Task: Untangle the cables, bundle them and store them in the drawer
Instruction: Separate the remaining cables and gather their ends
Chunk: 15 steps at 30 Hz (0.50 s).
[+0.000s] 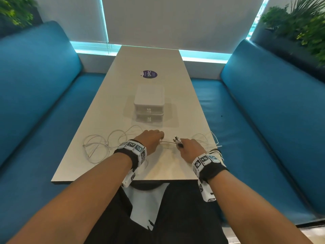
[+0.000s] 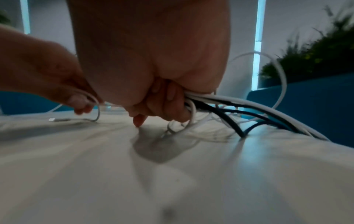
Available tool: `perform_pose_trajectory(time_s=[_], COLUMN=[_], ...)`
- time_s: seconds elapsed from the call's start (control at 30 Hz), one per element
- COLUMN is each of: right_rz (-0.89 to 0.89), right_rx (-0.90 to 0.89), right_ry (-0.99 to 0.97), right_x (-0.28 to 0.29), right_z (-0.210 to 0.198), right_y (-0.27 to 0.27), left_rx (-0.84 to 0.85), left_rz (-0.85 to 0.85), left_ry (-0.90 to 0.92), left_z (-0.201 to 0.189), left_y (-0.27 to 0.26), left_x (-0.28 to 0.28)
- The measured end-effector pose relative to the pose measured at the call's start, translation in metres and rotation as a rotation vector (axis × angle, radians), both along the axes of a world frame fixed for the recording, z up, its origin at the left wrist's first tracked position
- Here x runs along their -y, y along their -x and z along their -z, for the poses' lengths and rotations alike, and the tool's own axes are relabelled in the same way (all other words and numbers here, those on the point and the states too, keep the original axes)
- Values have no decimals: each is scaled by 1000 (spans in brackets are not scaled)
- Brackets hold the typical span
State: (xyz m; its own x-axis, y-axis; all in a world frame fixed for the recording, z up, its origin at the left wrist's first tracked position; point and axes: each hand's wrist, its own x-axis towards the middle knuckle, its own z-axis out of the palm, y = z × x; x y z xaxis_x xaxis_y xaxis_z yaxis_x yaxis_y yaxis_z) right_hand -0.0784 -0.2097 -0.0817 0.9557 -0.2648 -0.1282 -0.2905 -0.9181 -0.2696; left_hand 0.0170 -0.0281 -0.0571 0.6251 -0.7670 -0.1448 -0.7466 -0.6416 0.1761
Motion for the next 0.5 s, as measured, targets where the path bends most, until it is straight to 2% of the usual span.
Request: perform_pose_trajectory(time_s=[0.1,0.33,0.4,0.5], right_rz=[42,281,335,405], right_rx=[-46,-194,-204,-121], right_ry=[20,370,368,270], right_x=[9,55,68,66], right_z=[-8,-33,-36,-42], right_y=[5,34,45,39], left_rx=[-66,119,153,220], left_rz=[17,-5,-17,-36], left_ry=[25,61,88,124], left_z=[0,-2,-3,-2], left_y=[0,-6,-12,-18], left_x=[1,-8,-14,-17])
